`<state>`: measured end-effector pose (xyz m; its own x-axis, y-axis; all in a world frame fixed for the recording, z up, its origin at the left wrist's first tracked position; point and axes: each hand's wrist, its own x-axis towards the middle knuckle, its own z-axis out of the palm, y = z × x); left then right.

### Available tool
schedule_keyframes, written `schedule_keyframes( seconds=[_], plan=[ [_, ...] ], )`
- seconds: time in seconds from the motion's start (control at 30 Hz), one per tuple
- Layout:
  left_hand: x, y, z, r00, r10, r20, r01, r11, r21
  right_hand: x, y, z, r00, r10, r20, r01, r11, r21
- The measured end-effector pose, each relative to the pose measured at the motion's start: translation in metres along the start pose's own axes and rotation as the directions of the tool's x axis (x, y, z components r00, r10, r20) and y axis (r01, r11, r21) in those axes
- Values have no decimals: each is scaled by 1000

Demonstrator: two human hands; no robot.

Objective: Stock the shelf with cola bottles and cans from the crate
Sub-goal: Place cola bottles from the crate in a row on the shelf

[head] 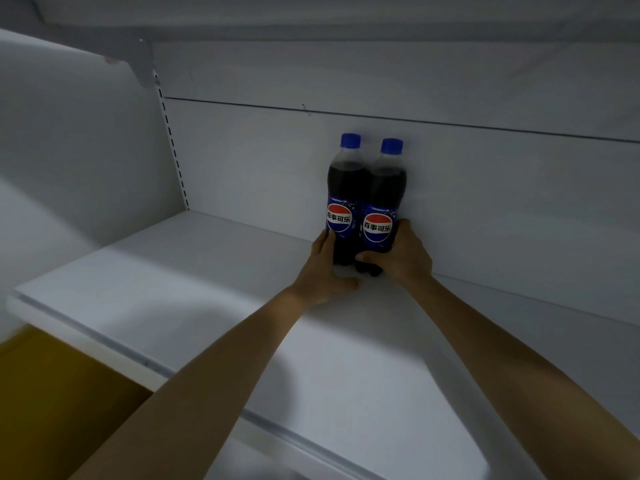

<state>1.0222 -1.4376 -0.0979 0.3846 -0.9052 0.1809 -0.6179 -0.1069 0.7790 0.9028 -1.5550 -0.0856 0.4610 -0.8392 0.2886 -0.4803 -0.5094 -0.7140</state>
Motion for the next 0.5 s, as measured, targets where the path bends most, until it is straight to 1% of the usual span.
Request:
schedule_keyframes(
  seconds=[0.1, 0.17, 0.27, 0.33, 0.4, 0.43, 0.5],
  plan=[
    [-3, 4, -9, 999, -1, 38, 0, 1000, 12, -1, -7, -3, 1000, 11, 20, -11, 1000, 4],
    [-11, 8, -13, 999, 11, 34, -11, 1000, -5, -3, -10, -6, 999, 21, 32, -21, 1000, -7],
    [-33, 12, -22, 996, 26, -82, -29, 999, -39, -16, -9, -7, 997, 73, -18, -74, 997, -27],
    [-52, 10, -36, 981, 92, -172, -94, 996, -1, -31, -16, -8, 991, 120, -64, -116, 991, 63],
    [-72, 4, -55, 947, 182, -266, -180, 983, 30, -51, -34, -7, 995, 75, -70, -59, 977, 204],
    [-82, 0, -65, 927, 213, -309, -209, 977, 47, -63, -47, -6, 999, 38, -34, -27, 963, 267],
    [-103, -6, -90, 892, 244, -380, -229, 970, 85, -93, -85, -4, 994, -40, 105, 2, 940, 341]
  ],
)
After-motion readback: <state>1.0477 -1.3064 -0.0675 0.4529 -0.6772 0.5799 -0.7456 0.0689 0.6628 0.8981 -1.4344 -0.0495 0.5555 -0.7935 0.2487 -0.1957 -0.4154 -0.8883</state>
